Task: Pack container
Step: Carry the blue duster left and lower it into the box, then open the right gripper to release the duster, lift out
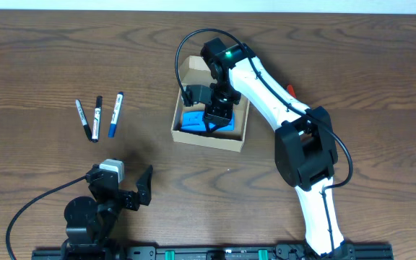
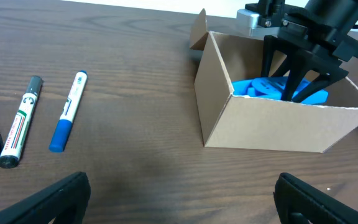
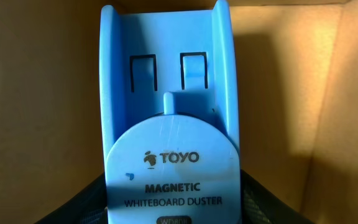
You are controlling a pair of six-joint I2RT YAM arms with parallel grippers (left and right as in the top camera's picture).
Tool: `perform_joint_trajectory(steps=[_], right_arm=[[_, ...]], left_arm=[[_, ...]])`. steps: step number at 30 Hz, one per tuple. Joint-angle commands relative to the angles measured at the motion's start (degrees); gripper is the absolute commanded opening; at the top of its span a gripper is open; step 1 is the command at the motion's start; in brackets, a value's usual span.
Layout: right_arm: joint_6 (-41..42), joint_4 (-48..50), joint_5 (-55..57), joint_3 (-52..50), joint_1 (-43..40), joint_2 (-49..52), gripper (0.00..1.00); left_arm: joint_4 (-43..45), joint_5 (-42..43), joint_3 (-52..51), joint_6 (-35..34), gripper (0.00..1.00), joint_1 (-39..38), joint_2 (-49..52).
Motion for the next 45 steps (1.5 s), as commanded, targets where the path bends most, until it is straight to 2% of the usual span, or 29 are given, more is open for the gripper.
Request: perform_joint_trajectory(steps=[1,17,19,24,29,35,40,45], right_arm=[[0.6,-0.3,-3.7,0.2,1.0,0.5,0.39],[4.4,-0.3,-4.0,0.2,3.7,0.5,0.41],[4.4,-0.4,-4.0,0.2,3.7,0.5,0.45],[4.4,-0.6,-4.0,0.2,3.7,0.5,0.64],[4.4,-0.6,-4.0,0.2,3.7,0.5,0.75],[4.4,-0.4,-4.0,0.2,3.7,0.5,0.75],[4.4,0.0,-4.2,0.2,3.5,0.5,0.68],[4.7,0.0,-8.5,0.3,2.1,-2.4,0.69]], left_arm=[[0.0,-0.2,-1.2,-0.6,0.95,-0.2,-0.4],[0.0,-0.2,-1.2,-0.6,0.95,-0.2,-0.4],[-0.1,-0.2,-1.2,-0.6,0.96,-0.2,-0.4],[0.0,-0.2,-1.2,-0.6,0.96,-0.2,-0.4],[-0.1,-0.2,-1.2,-0.6,0.95,-0.2,-0.4],[0.0,-0.2,-1.2,-0.6,0.96,-0.2,-0.4],[0.0,-0.2,-1.2,-0.6,0.96,-0.2,-0.4],[0.0,-0.2,-1.2,-0.6,0.95,-0.2,-0.4]])
